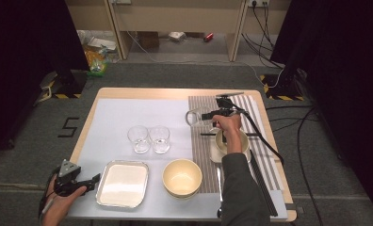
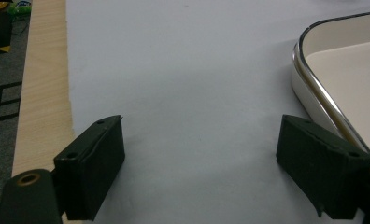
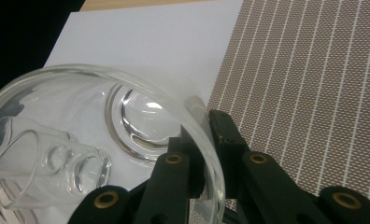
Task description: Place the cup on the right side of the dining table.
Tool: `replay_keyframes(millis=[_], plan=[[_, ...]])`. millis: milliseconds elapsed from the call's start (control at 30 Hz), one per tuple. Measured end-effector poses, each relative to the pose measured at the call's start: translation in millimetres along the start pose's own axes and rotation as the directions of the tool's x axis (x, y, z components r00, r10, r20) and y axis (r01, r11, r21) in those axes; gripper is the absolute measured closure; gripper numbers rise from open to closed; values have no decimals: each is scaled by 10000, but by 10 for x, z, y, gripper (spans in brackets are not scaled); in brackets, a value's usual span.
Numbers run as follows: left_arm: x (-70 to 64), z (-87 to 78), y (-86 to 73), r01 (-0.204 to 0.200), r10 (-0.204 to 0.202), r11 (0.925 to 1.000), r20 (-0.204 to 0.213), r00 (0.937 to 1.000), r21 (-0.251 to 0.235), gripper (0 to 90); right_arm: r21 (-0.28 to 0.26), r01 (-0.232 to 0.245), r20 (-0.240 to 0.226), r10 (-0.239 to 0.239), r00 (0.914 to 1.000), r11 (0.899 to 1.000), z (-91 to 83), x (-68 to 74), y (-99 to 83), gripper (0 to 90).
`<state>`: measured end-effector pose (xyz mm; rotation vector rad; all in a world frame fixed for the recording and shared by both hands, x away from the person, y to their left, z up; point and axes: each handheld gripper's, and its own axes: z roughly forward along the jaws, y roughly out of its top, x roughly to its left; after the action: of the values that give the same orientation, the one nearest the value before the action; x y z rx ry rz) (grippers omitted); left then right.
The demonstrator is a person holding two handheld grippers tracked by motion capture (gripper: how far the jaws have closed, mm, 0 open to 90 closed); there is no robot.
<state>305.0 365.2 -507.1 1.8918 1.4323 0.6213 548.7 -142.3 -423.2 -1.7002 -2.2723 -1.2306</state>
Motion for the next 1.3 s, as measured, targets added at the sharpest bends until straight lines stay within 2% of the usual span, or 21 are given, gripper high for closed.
replay_keyframes(millis=[300,533,600,800,1200,1267,1300], plan=[[1,-3,1,-7,7,10000,17,10000,33,145,-134,-313,245,316,9992,9994,-25,-150,14,853],[1,-6,3,-2,2,10000,51,10000,79,145,-45,-599,438,600,9972,9982,-3,-241,6,853],[1,-6,3,2,-2,10000,48,10000,65,145,-55,-520,476,522,9975,9986,2,-260,9,853],[0,-5,2,-11,10,10000,40,10000,59,146,-91,-752,894,757,9931,9971,27,-300,-8,853],[-2,-5,2,-5,4,10000,22,10000,43,146,77,-645,1445,627,9875,9979,52,-278,3,848],[-2,-5,2,-7,7,10000,21,10000,44,146,164,-519,1523,488,9871,9985,56,-272,7,845],[-3,-5,2,-8,8,10000,19,10000,47,146,96,-609,1518,587,9867,9981,53,-264,10,849]])
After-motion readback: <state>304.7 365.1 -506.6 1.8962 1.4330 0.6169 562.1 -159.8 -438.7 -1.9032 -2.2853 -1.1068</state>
